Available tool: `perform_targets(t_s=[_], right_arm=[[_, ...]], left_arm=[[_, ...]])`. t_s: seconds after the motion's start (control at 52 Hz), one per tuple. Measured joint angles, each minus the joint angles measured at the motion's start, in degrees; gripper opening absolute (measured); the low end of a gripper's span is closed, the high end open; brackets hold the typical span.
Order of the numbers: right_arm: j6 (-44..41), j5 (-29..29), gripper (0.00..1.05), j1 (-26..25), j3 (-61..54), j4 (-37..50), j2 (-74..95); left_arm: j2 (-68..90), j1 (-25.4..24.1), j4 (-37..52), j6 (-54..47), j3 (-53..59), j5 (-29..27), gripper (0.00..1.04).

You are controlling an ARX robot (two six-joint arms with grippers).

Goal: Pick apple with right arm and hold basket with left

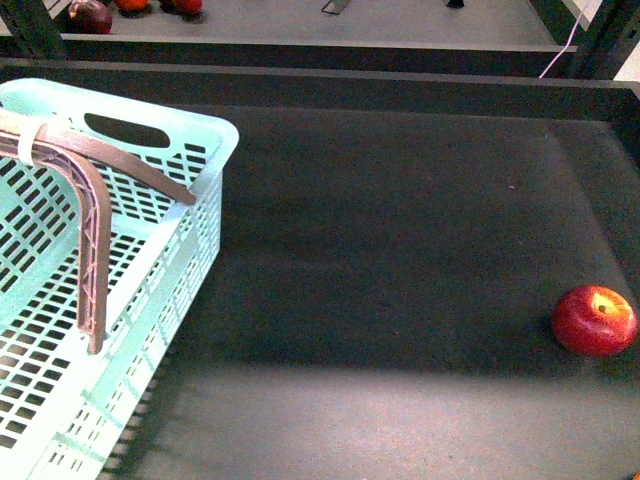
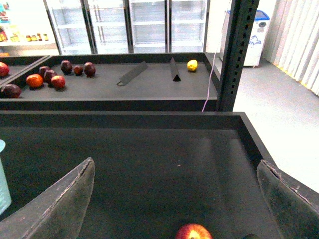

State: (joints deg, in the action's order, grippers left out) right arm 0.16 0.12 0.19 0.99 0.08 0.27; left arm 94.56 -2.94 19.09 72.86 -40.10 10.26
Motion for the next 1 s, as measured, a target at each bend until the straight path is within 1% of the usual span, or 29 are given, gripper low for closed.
perform_targets(t_s=[0.115,0.346,0.423,0.519,0.654,0.712,0.808,1.0], right_arm=[[0.0,0.0,0.96,0.0,0.0,0.0,0.0],[0.0,0.0,0.96,0.0,0.0,0.0,0.0],[0.0,0.0,0.96,0.0,0.0,0.0,0.0],[0.0,0.0,0.96,0.0,0.0,0.02,0.0],[0.0,0.0,0.96,0.0,0.0,0.0,0.0],[0.0,0.0,0.96,0.0,0.0,0.0,0.0],[0.0,0.0,0.96,0.0,0.0,0.0,0.0],[0.0,0.0,0.96,0.0,0.0,0.0,0.0]], left_arm=[[-3.8,2.01,-0.63,-0.13,0.42,0.09,0.15],[-10.47,9.66,-2.62,-1.38,0.31,0.09,0.15],[-11.65,13.38,-3.52,-1.4,-0.48,0.04,0.15],[-12.22,19.98,-6.08,-1.51,-3.3,-0.48,0.15],[-13.14,28.37,-7.8,-1.53,-6.51,-3.21,0.15],[-13.66,31.19,-8.02,-1.66,-7.67,-3.93,0.15],[-14.53,34.95,-8.37,-1.68,-9.14,-4.55,0.15],[-15.56,39.67,-9.16,-1.7,-10.19,-5.7,0.15]])
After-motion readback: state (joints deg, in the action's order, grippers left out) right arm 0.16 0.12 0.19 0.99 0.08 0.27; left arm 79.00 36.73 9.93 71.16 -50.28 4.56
